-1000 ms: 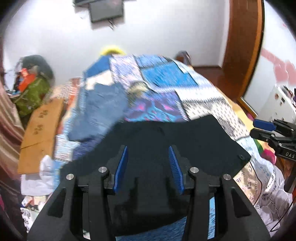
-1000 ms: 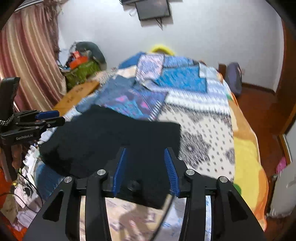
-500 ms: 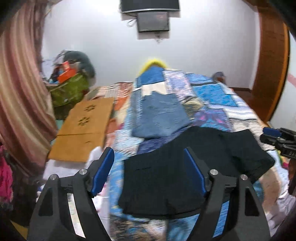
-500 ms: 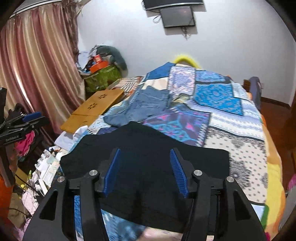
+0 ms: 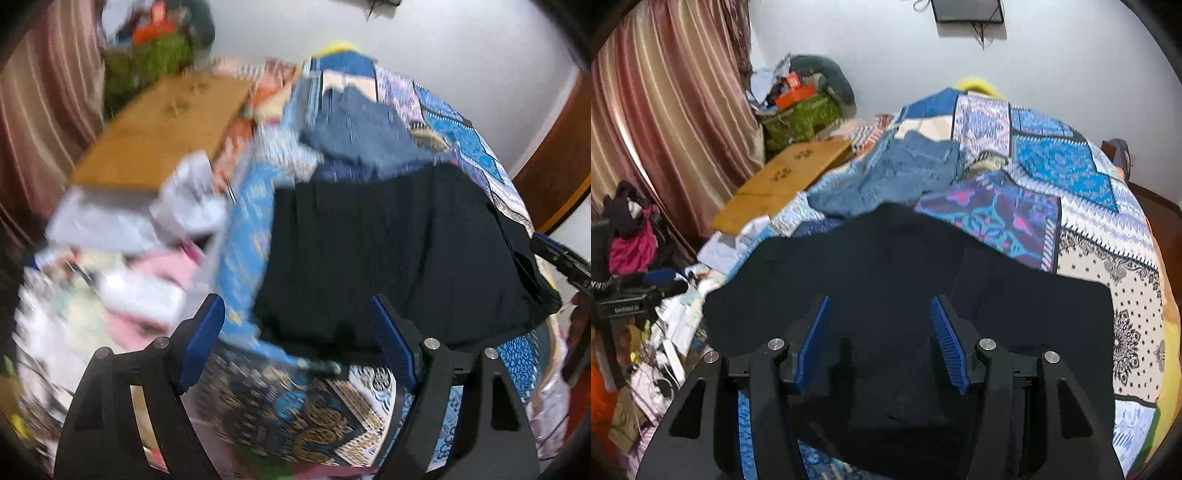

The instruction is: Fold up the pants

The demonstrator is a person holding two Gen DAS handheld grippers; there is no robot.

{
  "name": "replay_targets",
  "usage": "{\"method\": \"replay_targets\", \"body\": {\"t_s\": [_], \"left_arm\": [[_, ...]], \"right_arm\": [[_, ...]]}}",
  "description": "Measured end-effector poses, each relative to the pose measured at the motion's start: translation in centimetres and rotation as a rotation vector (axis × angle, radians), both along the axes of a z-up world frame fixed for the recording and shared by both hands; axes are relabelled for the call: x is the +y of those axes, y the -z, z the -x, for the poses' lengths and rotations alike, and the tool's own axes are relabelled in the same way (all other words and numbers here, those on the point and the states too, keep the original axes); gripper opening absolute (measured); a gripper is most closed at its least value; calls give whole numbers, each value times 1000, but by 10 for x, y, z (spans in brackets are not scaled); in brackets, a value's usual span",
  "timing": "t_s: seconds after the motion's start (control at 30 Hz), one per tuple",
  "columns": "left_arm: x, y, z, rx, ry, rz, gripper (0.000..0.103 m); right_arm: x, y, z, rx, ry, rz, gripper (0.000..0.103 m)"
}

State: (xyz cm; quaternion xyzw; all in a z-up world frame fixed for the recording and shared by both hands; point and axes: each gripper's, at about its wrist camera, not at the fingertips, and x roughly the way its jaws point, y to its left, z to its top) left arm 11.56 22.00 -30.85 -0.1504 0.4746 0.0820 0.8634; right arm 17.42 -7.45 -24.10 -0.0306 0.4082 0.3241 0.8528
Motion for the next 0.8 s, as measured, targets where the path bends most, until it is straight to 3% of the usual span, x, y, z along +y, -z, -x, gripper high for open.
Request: {"method": "replay_targets", "body": {"t_s": [0.13,0.33,0.5,0.8], "left_arm": [[0,25,9,26,-27,105,81],[14,47,11,31,-85,366,82],[11,52,1,13,-94,429,89],[13,61,-26,3,-134,511,87]], "right_arm": [[6,15,-1,24,-7,48,52],[12,33,2,36,-23,110,54],[13,36,5,21,-29,105,59],[14,38,5,23,-36,89,60]]}}
